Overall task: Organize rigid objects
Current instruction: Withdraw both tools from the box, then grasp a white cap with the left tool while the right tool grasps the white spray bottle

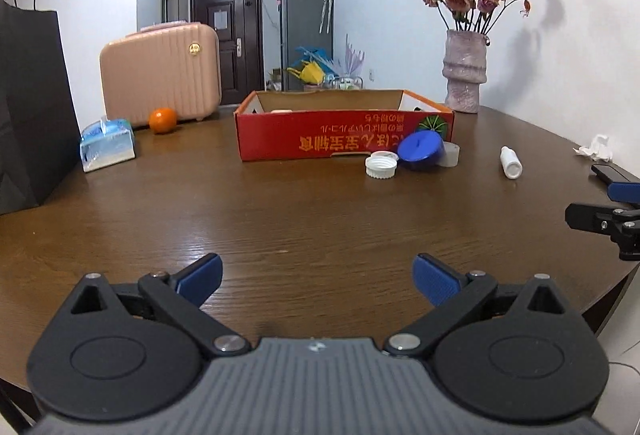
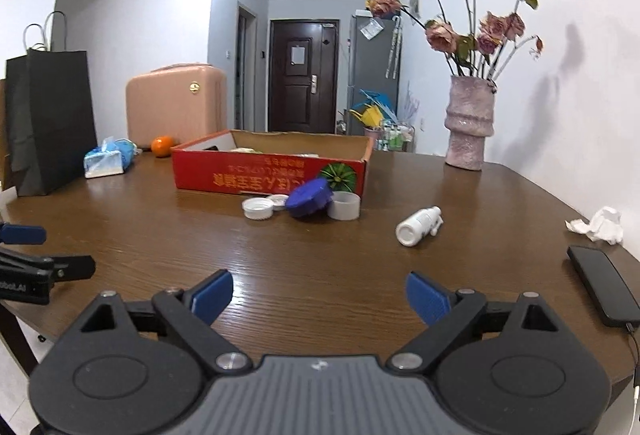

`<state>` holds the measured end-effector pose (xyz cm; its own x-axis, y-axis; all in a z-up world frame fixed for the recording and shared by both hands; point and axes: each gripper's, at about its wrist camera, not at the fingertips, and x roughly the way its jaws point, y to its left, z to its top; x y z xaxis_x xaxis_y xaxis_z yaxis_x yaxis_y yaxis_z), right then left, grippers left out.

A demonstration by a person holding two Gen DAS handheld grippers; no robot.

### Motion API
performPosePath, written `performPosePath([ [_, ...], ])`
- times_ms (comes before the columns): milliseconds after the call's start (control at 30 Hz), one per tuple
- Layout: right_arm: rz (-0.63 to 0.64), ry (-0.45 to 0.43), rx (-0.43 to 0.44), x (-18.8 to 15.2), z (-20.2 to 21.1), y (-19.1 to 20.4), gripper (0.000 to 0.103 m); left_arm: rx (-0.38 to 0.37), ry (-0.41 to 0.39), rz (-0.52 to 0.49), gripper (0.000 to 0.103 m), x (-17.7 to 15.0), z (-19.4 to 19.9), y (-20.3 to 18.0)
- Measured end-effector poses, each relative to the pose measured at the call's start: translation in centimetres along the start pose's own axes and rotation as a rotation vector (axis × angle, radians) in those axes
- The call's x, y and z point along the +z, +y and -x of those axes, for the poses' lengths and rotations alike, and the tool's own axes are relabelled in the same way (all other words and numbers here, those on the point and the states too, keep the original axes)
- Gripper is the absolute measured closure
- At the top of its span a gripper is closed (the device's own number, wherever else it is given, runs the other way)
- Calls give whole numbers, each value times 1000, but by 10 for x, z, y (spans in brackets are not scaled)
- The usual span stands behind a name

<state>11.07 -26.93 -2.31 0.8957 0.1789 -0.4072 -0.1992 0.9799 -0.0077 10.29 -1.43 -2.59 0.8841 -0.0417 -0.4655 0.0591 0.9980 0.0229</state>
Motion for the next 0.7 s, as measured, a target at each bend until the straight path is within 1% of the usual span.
performPosePath([
  [100, -41, 9, -3, 0, -8, -11, 10, -18, 27, 7, 0, 7, -13, -1],
  [167, -69, 22, -7, 1, -17, -20, 11, -24, 48, -13, 0, 14, -28, -5],
  [267, -99, 54, -20, 3, -34, -34, 15, -49, 46, -50, 0, 31, -50, -16],
  [300, -105, 63, -29, 4, -41, -39, 17, -65, 44, -54, 0, 38, -58, -19],
  [367, -124, 81, -45, 9, -55, -50, 18, -118, 51, -43, 0, 53, -79, -24],
  [400, -136, 86, -49, 12, -63, -56, 22, -155, 63, -26, 0, 60, -93, -25],
  [433, -147, 92, -51, 16, -70, -62, 26, -173, 90, -8, 2, 65, -109, -26],
  [467, -161, 101, -50, 20, -81, -69, 28, -170, 123, 9, 7, 72, -126, -29],
  [500, -176, 114, -50, 25, -92, -76, 32, -172, 136, 14, 12, 76, -139, -31],
  [533, -189, 128, -51, 29, -102, -82, 38, -183, 141, 11, 13, 80, -151, -34],
  [600, -224, 167, -58, 37, -126, -96, 46, -175, 160, 3, 21, 88, -176, -40],
  [633, -245, 178, -61, 41, -138, -103, 48, -176, 163, -2, 22, 90, -186, -43],
  [700, -277, 182, -67, 48, -157, -112, 52, -176, 177, -4, 29, 95, -205, -47],
])
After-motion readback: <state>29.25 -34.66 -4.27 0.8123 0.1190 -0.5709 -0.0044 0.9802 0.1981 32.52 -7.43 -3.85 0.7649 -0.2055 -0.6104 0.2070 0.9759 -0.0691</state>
